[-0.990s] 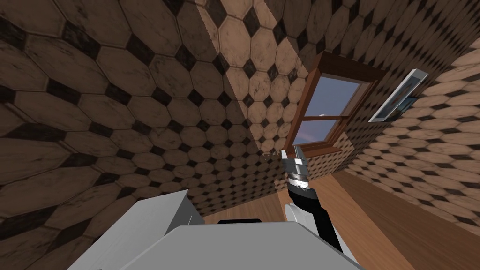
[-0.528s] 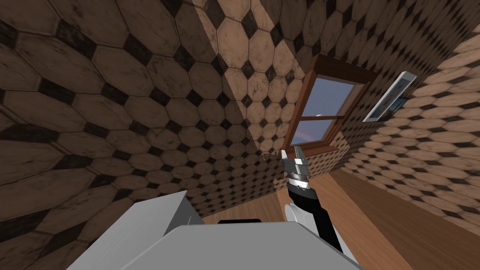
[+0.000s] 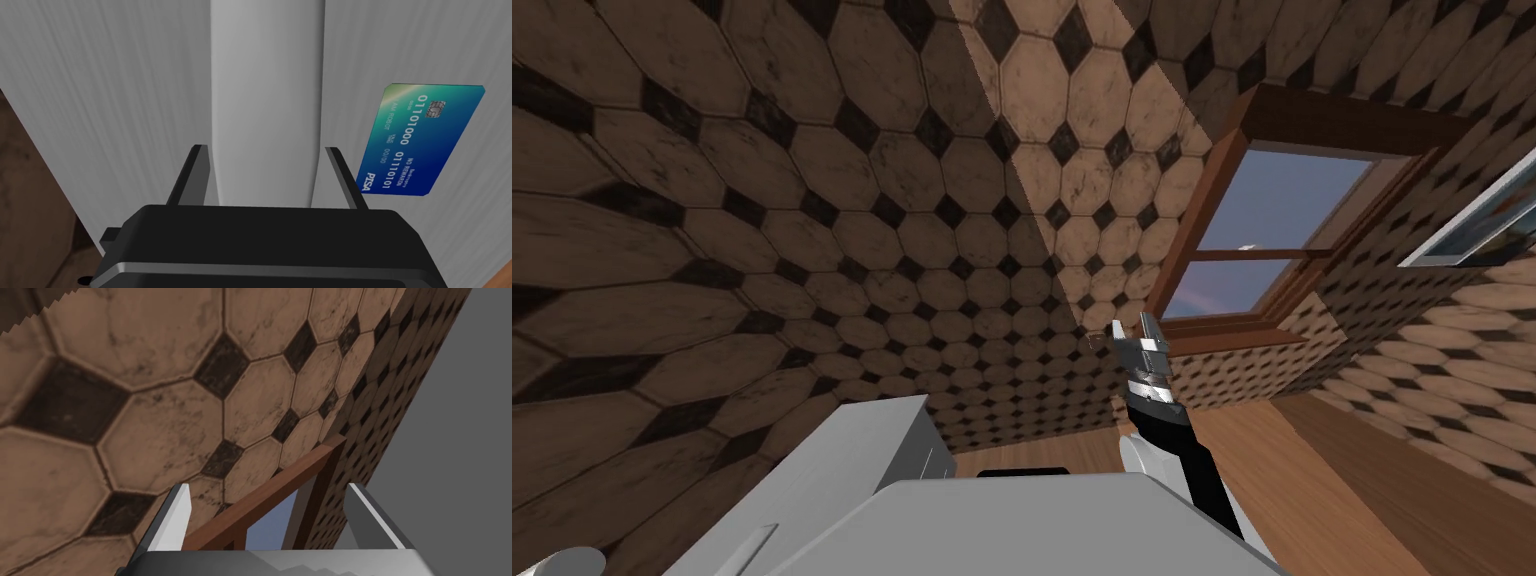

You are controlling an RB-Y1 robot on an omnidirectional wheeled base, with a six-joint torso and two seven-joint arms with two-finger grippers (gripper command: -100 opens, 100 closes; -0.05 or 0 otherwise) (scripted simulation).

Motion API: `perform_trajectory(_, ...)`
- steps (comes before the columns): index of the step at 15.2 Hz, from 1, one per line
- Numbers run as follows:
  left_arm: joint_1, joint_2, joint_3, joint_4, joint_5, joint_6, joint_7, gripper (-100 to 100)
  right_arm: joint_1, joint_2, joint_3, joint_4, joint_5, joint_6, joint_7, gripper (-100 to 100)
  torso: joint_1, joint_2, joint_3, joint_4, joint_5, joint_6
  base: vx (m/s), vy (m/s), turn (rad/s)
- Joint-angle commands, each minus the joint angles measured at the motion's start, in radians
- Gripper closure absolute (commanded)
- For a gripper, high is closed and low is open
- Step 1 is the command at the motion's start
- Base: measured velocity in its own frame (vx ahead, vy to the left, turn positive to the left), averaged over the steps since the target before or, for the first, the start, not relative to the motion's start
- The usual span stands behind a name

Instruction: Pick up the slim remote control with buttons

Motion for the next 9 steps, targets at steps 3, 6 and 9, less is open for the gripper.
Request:
perform_trajectory(3,-0.077,0.027,-0.081,0.021,0.007,0.011,-0.007,100,0.0,0.0,0.0,0.0,0.0,0.0,0.0,0,-0.001,0.0,0.0,0.0,0.0,0.001,0.038,-0.012,0.219)
perform_trajectory(6,-0.142,0.049,-0.138,0.047,0.012,0.018,-0.018,100,0.0,0.0,0.0,0.0,0.0,0.0,0.0,0,0.0,0.0,0.0,0.0,-0.001,0.0,0.042,-0.013,0.38)
perform_trajectory(9,-0.189,0.061,-0.177,0.059,0.015,0.021,-0.024,100,0.0,0.0,0.0,0.0,0.0,0.0,0.0,0,-0.001,-0.001,-0.001,0.0,-0.002,0.002,0.034,-0.011,0.071)
